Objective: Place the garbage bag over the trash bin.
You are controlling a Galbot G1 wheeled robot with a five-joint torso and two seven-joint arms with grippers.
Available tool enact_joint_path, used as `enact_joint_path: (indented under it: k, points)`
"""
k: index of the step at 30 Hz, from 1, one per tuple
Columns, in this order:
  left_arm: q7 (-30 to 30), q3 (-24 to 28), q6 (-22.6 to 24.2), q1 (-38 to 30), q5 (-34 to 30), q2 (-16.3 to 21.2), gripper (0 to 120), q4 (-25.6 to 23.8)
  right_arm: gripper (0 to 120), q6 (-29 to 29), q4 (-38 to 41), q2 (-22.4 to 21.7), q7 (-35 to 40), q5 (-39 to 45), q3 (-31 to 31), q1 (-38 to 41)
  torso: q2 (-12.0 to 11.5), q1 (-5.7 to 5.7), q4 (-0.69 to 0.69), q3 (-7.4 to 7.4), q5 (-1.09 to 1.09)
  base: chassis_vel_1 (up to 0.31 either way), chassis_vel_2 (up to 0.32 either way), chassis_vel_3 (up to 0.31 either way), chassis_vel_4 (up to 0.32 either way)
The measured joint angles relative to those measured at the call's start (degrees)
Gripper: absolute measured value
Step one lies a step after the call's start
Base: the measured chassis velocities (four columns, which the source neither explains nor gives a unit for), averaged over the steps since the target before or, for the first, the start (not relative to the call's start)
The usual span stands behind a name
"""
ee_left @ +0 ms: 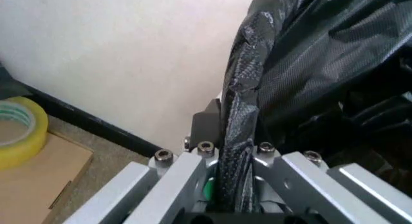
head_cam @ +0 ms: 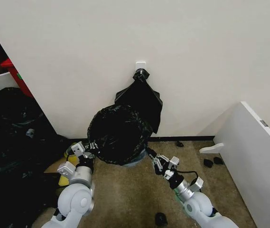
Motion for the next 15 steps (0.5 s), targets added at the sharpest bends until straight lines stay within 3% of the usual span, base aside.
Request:
enact_joint_path:
  k: [5,15]
  points:
    - [0.20,0.14,0.79,0.29,-0.03,0.25,1,-0.92,0,1.04,-0.31,0.49,4.64,1.11,-0.21,0.46,0.00,0.00,0.00,0.00,0.00,0.000,0.000,0.000,0.000]
    - [0.02,-0.31,2.60,0.79,-1.84,0.59,1,-4.01,0,1.35,-1.43,1.22,7.04,-0.67,-0.62,0.07,0.00,0.00,0.00,0.00,0.00,0.000,0.000,0.000,0.000]
